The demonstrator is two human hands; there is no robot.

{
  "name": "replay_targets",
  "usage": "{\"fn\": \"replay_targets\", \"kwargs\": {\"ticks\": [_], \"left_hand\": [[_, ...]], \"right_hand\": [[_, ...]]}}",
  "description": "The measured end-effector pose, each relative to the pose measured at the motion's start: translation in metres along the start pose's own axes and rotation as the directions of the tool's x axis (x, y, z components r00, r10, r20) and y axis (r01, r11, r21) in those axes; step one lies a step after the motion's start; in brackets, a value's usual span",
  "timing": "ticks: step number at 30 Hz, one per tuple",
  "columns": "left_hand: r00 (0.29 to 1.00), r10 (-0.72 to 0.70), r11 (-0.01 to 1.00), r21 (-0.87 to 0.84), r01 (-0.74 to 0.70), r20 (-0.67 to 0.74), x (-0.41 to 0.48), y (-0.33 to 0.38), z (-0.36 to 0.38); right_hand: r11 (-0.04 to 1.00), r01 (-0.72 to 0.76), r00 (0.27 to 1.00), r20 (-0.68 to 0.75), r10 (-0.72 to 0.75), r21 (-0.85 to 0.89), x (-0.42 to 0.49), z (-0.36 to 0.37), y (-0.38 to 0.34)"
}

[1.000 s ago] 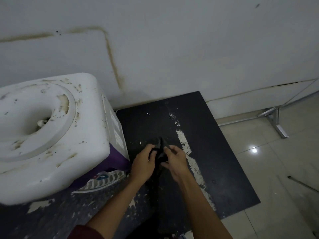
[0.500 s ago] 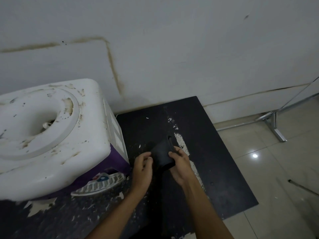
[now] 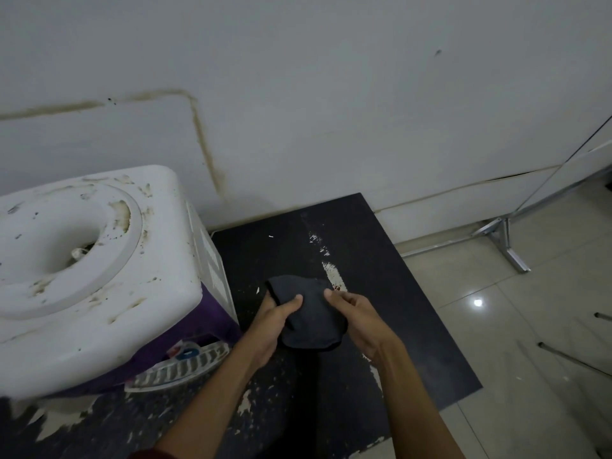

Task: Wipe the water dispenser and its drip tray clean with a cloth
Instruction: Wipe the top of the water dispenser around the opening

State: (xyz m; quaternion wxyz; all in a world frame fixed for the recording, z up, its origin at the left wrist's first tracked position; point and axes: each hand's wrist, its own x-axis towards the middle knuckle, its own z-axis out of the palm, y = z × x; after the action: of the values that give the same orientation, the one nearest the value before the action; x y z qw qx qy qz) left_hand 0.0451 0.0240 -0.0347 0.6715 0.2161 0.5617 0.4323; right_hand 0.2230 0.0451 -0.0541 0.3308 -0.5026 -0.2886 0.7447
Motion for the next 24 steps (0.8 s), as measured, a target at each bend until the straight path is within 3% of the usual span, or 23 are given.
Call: {"fn": "replay_targets", "kwargs": {"ticks": [4, 7, 12, 16, 18, 21, 22, 24], "left_hand": [[0.995, 0.006, 0.996, -0.089, 0.003, 0.096, -0.005, 0.007, 0.005], [0.994, 0.023, 0.996, -0.090, -0.014, 0.104, -0.006, 0.011, 0.004], [0.981, 0.163, 0.971, 0.193, -0.142, -0.103, -0.002, 0.019, 0.009], [0.944, 0.247, 0.956, 0.212, -0.201, -0.220, 0.001, 0.025, 0.016], [0.946, 0.273, 0.951, 0.196, -0.239, -0.173, -0.003, 0.031, 0.018], [0.945, 0.325, 0.900, 0.294, -0.322, 0.039, -0.009, 0.039, 0.014], [0.932, 0.347, 0.848, 0.388, -0.360, 0.107, -0.009, 0.042, 0.013], [0.904, 0.380, 0.658, 0.630, -0.413, 0.196, -0.008, 0.047, 0.012]], "right_hand": [[0.999, 0.003, 0.998, -0.060, -0.006, -0.044, -0.002, 0.010, -0.006], [0.992, 0.104, 0.988, -0.121, -0.094, 0.076, -0.005, 0.013, -0.007], [0.955, 0.288, 0.929, -0.264, -0.260, 0.072, -0.006, 0.012, -0.014], [0.944, 0.329, 0.903, -0.298, -0.309, 0.018, -0.009, 0.017, -0.025], [0.943, 0.332, 0.901, -0.297, -0.315, 0.006, -0.012, 0.016, -0.032], [0.923, 0.385, 0.909, -0.166, -0.382, -0.015, -0.020, 0.010, -0.041], [0.914, 0.399, 0.909, -0.097, -0.405, -0.075, -0.023, 0.009, -0.044], [0.831, 0.407, 0.900, 0.012, -0.435, -0.379, -0.027, 0.010, -0.051]]}}
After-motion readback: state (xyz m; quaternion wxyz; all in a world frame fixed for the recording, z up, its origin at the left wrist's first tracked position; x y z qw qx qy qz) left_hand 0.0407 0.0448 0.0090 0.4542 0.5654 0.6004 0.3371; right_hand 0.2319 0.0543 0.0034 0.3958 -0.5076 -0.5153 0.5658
